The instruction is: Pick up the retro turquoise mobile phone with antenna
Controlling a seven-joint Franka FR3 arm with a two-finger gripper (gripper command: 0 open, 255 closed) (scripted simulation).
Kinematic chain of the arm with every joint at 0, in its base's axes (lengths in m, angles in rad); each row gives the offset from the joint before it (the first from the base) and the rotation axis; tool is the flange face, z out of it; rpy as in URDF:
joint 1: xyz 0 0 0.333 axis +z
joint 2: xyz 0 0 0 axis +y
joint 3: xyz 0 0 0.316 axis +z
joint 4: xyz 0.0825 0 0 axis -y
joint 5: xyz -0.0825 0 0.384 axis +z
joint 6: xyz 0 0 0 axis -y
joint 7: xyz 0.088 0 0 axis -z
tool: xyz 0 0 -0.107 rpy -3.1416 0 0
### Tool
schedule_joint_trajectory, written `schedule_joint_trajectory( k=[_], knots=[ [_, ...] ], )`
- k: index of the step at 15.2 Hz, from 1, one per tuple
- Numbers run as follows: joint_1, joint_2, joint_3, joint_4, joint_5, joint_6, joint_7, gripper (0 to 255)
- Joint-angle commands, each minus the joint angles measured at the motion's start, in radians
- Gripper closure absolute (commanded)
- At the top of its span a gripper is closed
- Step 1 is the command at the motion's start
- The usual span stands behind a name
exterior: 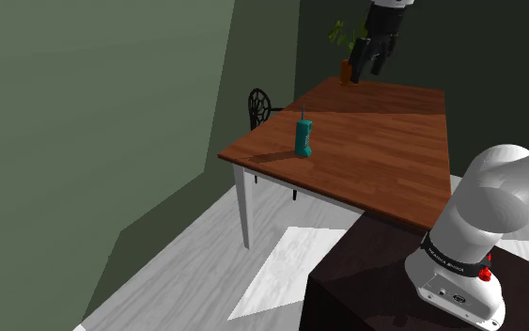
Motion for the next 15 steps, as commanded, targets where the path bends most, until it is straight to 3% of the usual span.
schedule_joint_trajectory(
  k=[1,15],
  knots=[
    [0.000,0.000,0.000,0.000,0.000,0.000,0.000,0],
    [-0.003,0.453,-0.181,0.108,0.003,0.289,-0.212,0]
  ],
)
